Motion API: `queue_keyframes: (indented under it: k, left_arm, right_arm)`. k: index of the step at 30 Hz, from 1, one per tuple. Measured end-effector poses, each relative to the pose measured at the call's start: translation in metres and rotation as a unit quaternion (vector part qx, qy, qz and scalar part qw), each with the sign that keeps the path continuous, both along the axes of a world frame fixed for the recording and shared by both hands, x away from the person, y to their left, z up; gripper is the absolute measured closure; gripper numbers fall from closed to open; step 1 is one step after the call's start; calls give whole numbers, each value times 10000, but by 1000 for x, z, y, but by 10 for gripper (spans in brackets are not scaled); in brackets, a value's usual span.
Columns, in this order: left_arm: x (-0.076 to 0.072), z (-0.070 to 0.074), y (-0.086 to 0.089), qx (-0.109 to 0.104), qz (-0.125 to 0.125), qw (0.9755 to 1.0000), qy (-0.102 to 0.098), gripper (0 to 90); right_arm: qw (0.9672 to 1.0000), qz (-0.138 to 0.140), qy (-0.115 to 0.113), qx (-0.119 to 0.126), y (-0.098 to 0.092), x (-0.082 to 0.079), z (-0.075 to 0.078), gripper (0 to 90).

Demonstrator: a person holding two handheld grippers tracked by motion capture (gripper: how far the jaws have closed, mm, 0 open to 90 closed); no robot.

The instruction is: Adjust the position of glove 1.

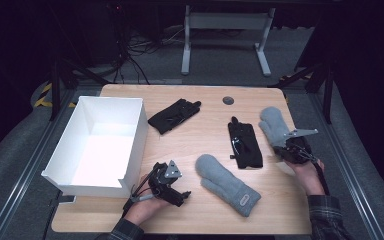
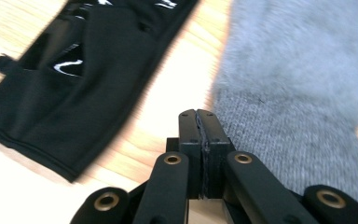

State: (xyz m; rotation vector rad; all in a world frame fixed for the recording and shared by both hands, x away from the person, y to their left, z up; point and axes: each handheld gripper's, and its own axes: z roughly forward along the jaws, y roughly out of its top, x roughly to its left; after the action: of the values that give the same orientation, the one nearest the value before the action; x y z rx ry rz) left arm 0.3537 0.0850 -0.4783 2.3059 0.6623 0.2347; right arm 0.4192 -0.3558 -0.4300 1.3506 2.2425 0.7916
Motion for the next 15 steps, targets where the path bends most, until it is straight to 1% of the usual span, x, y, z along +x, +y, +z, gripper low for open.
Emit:
queue_keyframes:
  k: [3, 4, 5, 7, 9, 12, 15]
  left_arm:
    - [0, 0, 0, -1, 6, 10000, -2, 0]
    - [0, 0, 0, -1, 11, 10000, -1, 0]
    - [0, 0, 0, -4, 20, 10000, -1, 0]
    - [0, 0, 0, 3, 39, 10000, -2, 0]
    - [-1, 0, 1, -5, 65, 10000, -4, 0]
    - [-1, 0, 1, 1, 62, 10000, 3, 0]
    - [-1, 0, 1, 7, 64, 10000, -2, 1]
  right_arm:
    - [9999, -125, 11, -40, -9, -1, 1, 900]
    - [9999, -111, -19, 15, -11, -1, 1, 900]
    - [9998, -77, -59, 152, -13, -2, 3, 900]
    - [9996, -21, -180, 229, -14, -3, 7, 895]
    - [9989, 37, -325, 344, -16, -2, 13, 825]
    - [9986, -4, -434, 302, -20, 4, 18, 703]
    - [9984, -89, -526, 207, -24, 12, 20, 622]
